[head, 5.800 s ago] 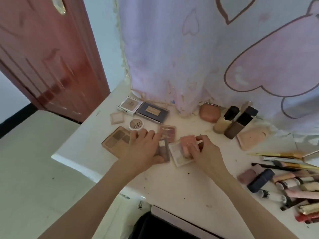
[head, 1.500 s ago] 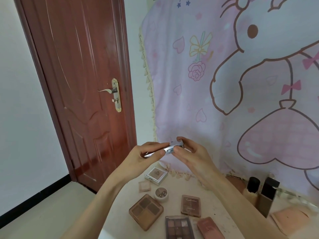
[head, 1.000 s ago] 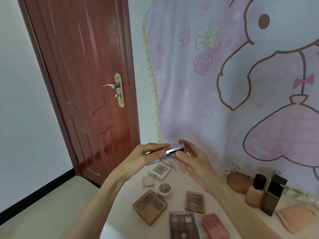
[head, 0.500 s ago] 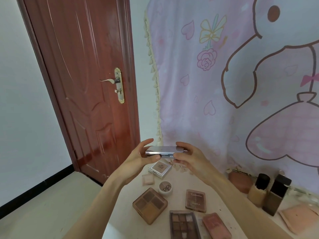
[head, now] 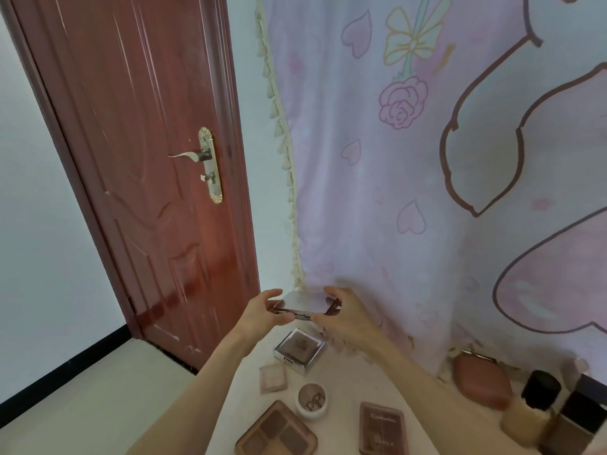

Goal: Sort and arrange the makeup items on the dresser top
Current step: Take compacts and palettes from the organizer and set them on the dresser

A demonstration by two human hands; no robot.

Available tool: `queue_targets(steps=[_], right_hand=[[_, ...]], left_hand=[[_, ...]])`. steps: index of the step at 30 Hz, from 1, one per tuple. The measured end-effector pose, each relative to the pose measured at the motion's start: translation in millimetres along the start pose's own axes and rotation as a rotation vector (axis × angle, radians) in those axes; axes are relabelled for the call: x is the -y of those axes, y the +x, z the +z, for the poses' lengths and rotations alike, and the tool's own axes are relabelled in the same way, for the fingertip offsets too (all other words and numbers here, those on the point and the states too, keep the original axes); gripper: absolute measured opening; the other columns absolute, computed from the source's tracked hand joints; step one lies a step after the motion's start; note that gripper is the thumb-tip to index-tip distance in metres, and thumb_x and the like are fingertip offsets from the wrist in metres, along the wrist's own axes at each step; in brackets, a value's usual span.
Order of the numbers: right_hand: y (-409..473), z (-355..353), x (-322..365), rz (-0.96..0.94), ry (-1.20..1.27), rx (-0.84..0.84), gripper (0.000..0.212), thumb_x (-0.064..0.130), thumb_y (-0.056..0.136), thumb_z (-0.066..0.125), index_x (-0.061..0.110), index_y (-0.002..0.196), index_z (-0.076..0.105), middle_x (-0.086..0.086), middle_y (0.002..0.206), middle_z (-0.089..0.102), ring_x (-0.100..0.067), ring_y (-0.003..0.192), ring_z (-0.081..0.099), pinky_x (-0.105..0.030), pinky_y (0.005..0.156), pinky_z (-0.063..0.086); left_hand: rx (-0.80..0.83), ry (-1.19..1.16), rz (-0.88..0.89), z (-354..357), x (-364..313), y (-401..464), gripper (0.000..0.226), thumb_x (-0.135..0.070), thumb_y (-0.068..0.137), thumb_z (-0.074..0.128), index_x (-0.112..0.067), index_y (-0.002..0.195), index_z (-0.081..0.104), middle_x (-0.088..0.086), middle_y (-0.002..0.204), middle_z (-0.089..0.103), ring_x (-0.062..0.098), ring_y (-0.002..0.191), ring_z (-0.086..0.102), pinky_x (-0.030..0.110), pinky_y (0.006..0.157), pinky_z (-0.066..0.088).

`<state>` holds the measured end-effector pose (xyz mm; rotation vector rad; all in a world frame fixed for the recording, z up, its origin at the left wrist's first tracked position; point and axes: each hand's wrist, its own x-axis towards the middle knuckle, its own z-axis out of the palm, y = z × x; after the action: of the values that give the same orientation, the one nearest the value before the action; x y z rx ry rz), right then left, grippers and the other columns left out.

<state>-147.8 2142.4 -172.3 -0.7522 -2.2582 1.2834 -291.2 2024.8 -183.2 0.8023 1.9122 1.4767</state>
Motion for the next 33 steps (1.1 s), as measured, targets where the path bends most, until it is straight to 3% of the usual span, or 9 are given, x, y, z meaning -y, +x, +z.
queue_targets(steps=[3, 7, 11, 14, 16, 19, 23, 27, 33], right_hand=[[18, 9, -21, 0.032, 0.027, 0.036, 0.071, 0.021, 0.077, 0.073, 0.016, 0.139, 0.038, 0.000, 0.136, 0.042, -0.011, 0.120, 0.045, -0.017, 0.089, 0.037], [37, 21, -43, 0.067, 0.074, 0.052, 0.078, 0.029, 0.068, 0.079, 0.013, 0.135, 0.041, -0.003, 0.132, 0.045, -0.014, 0.119, 0.047, -0.028, 0.099, 0.042], [50, 31, -53, 0.073, 0.046, 0.005, 0.061, 0.020, 0.069, 0.078, 0.011, 0.124, 0.051, -0.003, 0.118, 0.055, -0.014, 0.104, 0.056, -0.022, 0.086, 0.046], [58, 34, -54, 0.032, -0.037, -0.024, 0.037, 0.019, 0.068, 0.078, 0.013, 0.100, 0.060, 0.002, 0.092, 0.059, -0.011, 0.083, 0.056, -0.012, 0.065, 0.040], [59, 36, -54, 0.003, -0.119, -0.049, 0.025, 0.023, 0.067, 0.078, 0.014, 0.083, 0.060, 0.007, 0.075, 0.055, -0.007, 0.067, 0.049, -0.012, 0.055, 0.035], [59, 37, -55, -0.022, -0.119, -0.052, 0.022, 0.027, 0.072, 0.075, 0.008, 0.079, 0.066, 0.003, 0.073, 0.059, -0.009, 0.067, 0.050, -0.014, 0.056, 0.035], [59, 34, -51, 0.002, -0.078, -0.080, 0.032, 0.036, 0.083, 0.065, 0.007, 0.094, 0.072, -0.004, 0.090, 0.072, -0.016, 0.085, 0.063, -0.022, 0.078, 0.047], [61, 35, -56, 0.022, -0.097, -0.155, 0.037, 0.046, 0.089, 0.054, 0.011, 0.092, 0.067, -0.004, 0.089, 0.068, -0.020, 0.088, 0.059, -0.025, 0.073, 0.042], [65, 33, -58, 0.045, -0.040, -0.229, 0.038, 0.038, 0.097, 0.045, 0.005, 0.090, 0.063, -0.012, 0.082, 0.068, -0.026, 0.075, 0.063, -0.030, 0.065, 0.046]], left_hand=[[-0.025, 0.046, 0.003, 4, 16, 21, 0.059, 0.003, 0.075, 0.072, -0.010, 0.127, 0.047, 0.011, 0.117, 0.056, 0.019, 0.105, 0.058, 0.018, 0.084, 0.045], [-0.015, 0.125, 0.035, 6, 31, 41, 0.055, 0.003, 0.076, 0.071, -0.015, 0.123, 0.049, 0.011, 0.118, 0.056, 0.016, 0.106, 0.059, 0.013, 0.076, 0.049], [-0.045, 0.234, 0.054, 5, 43, 55, 0.053, -0.005, 0.073, 0.074, -0.023, 0.118, 0.051, 0.011, 0.119, 0.058, 0.019, 0.103, 0.060, 0.028, 0.093, 0.047], [-0.060, 0.263, 0.067, 4, 50, 62, 0.053, -0.005, 0.075, 0.073, -0.018, 0.122, 0.051, 0.007, 0.118, 0.056, 0.012, 0.101, 0.058, 0.014, 0.083, 0.044], [-0.082, 0.302, 0.086, 2, 55, 65, 0.054, -0.004, 0.074, 0.074, -0.014, 0.122, 0.051, 0.006, 0.117, 0.058, 0.011, 0.106, 0.056, 0.013, 0.084, 0.040], [-0.114, 0.352, 0.101, 1, 59, 65, 0.061, -0.004, 0.074, 0.073, -0.013, 0.129, 0.046, 0.000, 0.115, 0.057, 0.017, 0.112, 0.054, 0.019, 0.088, 0.036], [-0.074, 0.342, 0.089, 3, 58, 63, 0.083, -0.003, 0.079, 0.069, -0.015, 0.145, 0.019, 0.001, 0.126, 0.055, 0.009, 0.090, 0.061, 0.013, 0.077, 0.039], [-0.115, 0.404, 0.048, 2, 62, 68, 0.076, -0.012, 0.078, 0.071, -0.012, 0.142, 0.029, -0.005, 0.120, 0.056, 0.019, 0.121, 0.045, 0.025, 0.098, 0.033], [-0.159, 0.493, 0.032, -5, 70, 68, 0.061, -0.017, 0.080, 0.070, -0.012, 0.135, 0.043, 0.004, 0.125, 0.052, 0.022, 0.118, 0.044, 0.033, 0.102, 0.036]])
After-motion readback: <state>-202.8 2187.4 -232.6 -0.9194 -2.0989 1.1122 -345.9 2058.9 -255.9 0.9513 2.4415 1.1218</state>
